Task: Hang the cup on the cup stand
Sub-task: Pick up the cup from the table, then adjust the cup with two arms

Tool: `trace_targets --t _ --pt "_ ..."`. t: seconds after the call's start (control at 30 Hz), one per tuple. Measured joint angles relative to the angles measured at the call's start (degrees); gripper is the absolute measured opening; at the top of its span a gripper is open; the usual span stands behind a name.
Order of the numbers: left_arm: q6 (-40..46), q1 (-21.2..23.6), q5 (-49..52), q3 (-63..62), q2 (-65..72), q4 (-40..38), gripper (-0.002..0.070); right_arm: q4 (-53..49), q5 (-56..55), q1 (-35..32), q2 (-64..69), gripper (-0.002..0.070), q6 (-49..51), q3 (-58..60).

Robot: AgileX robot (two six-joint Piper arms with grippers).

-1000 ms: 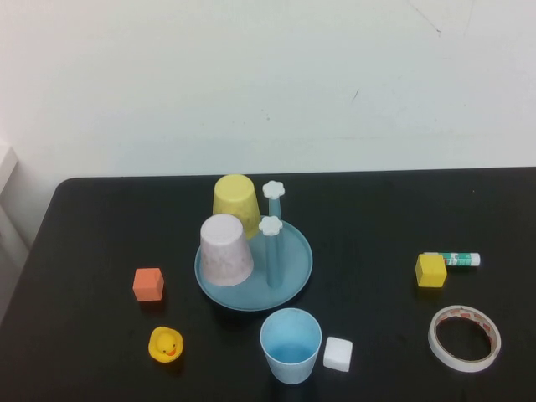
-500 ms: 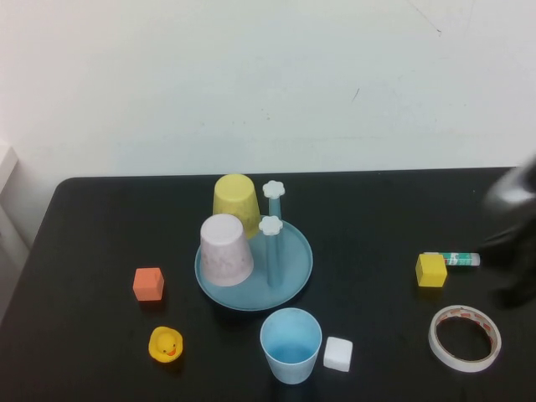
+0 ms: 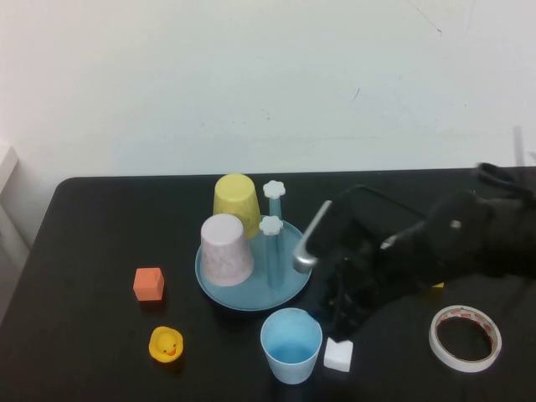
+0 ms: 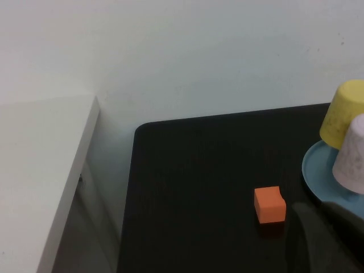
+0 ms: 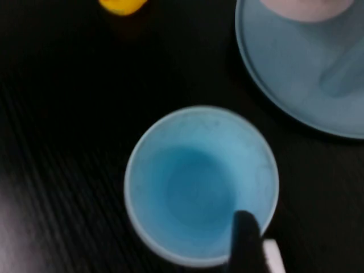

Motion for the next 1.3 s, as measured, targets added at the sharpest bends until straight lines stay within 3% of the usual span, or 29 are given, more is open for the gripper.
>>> trace_targets --t 0.13,0.43,0.57,0.7,0.8,0.87,0.97,1.13,1.3 --pt "0.00 0.00 0.00 0.00 0.00 -0.71 -0.0001 0.00 0.00 0.05 5.73 0.0480 0.25 -4.83" --pt "0.00 0.00 -0.69 0.00 0.00 -2.32 -0.0001 1.56 0.21 0.05 16.99 0.0481 0.25 -10.61" --pt "0.00 0.00 -4.06 0.02 0.00 -6.83 -0.0001 2.36 0.55 0.05 19.14 0.0408 0.25 -10.99" --pt "0.00 0.00 -7.36 0.02 0.00 -14.32 0.0035 3.01 2.12 0.14 19.58 0.0211 0.25 -10.99" --pt "0.00 0.00 -8.53 0.02 0.00 -24.96 0.0201 3.16 4.38 0.14 18.83 0.0064 0.25 -10.99" --pt "0.00 0.00 -8.63 0.02 0.00 -36.46 0.0414 3.16 6.30 0.14 17.24 0.0046 0.69 -10.99" --pt "-0.19 0.00 -7.79 0.02 0.00 -54.67 0.0610 3.30 8.60 0.14 12.82 0.0045 1.04 -10.99" --pt "-1.03 0.00 -7.15 0.02 0.00 -79.39 0.0683 7.66 8.96 1.06 2.20 0.0044 -0.06 -10.99" --pt "-1.43 0.00 -8.75 0.02 0.00 -96.65 0.0691 29.06 6.04 4.92 -6.47 0.0043 -13.82 -10.99"
